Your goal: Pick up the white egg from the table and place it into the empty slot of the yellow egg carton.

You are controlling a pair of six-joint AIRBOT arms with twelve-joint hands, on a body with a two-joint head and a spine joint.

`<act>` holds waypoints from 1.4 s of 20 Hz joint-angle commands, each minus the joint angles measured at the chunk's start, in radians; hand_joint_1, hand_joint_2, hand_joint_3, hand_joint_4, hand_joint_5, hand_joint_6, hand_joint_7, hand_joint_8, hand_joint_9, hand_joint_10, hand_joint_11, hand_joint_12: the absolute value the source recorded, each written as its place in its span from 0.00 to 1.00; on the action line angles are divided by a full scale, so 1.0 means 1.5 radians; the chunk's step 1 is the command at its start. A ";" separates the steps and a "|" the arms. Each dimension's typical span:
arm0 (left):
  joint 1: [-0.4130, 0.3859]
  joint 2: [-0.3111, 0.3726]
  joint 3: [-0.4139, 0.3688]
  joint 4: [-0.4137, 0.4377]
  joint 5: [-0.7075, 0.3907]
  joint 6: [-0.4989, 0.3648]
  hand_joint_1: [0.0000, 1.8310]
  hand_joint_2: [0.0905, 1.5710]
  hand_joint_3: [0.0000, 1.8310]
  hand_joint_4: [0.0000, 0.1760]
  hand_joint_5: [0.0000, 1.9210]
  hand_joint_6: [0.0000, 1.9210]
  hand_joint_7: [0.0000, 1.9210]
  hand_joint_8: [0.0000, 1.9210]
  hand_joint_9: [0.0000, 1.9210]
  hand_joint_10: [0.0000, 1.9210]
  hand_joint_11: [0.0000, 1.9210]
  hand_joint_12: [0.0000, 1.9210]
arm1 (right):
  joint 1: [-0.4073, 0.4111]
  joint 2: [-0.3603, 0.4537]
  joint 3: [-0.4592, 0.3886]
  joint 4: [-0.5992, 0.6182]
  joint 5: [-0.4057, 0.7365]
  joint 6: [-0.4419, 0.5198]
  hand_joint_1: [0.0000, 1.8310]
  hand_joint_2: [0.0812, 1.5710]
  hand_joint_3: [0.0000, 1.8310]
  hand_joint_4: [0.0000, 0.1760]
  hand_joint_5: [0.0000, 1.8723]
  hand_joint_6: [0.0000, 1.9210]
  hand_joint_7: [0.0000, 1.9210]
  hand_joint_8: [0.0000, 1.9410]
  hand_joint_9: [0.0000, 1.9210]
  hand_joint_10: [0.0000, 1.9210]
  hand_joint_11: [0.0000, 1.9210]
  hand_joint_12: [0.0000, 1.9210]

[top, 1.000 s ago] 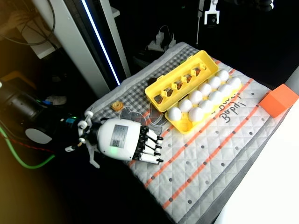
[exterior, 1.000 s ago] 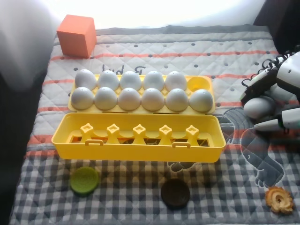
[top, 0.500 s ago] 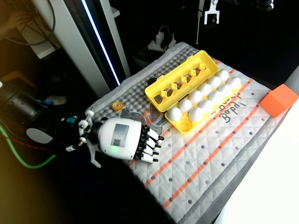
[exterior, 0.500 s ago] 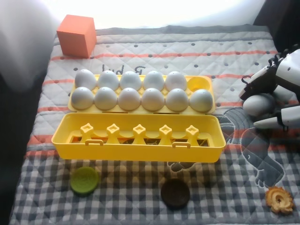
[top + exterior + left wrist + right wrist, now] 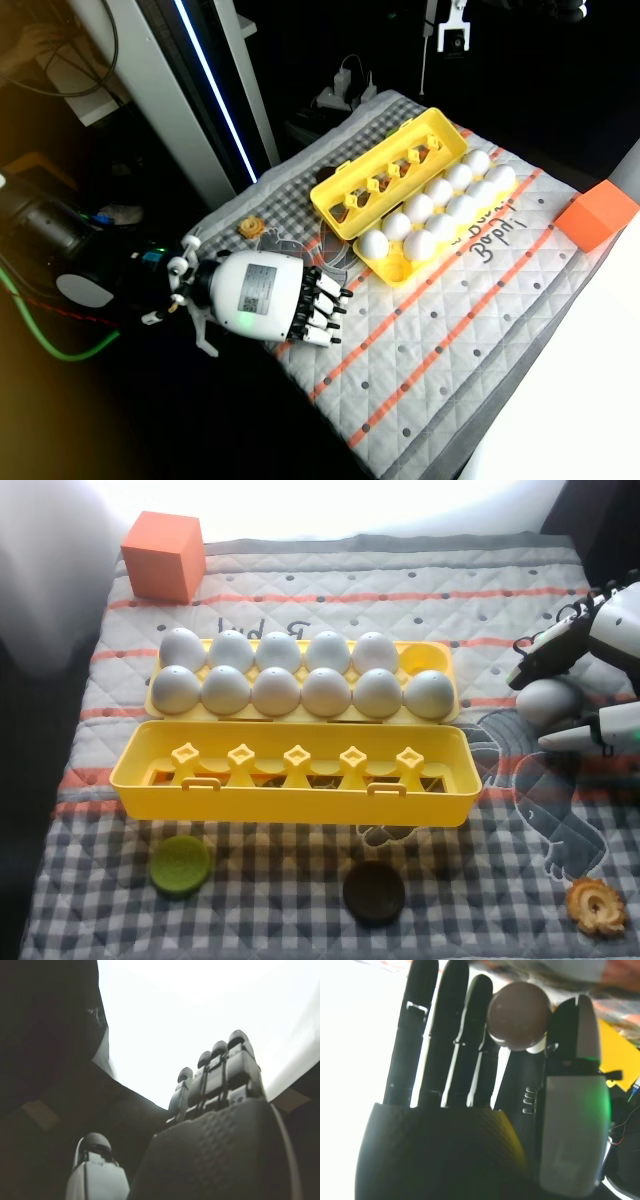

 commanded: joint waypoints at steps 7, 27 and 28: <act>-0.003 0.002 -0.001 0.005 -0.082 -0.003 0.00 0.45 0.00 0.67 0.00 0.00 0.00 0.00 0.00 0.00 0.00 0.00 | 0.036 -0.003 0.008 0.010 0.097 0.018 0.58 0.68 0.00 0.44 0.54 0.47 0.57 0.00 0.57 0.00 0.42 0.43; -0.005 0.001 0.001 0.005 -0.081 -0.003 0.00 0.45 0.00 0.60 0.00 0.00 0.00 0.00 0.00 0.00 0.00 0.00 | 0.114 -0.082 0.062 -0.010 0.102 0.032 0.61 0.65 0.00 0.02 0.59 0.40 0.59 0.01 0.56 0.00 0.30 0.46; -0.005 0.001 0.001 0.005 -0.082 -0.003 0.00 0.45 0.00 0.64 0.00 0.00 0.00 0.00 0.00 0.00 0.00 0.00 | 0.118 -0.086 0.065 -0.010 0.102 0.032 0.62 0.66 0.00 0.00 0.59 0.40 0.61 0.00 0.57 0.00 0.35 0.42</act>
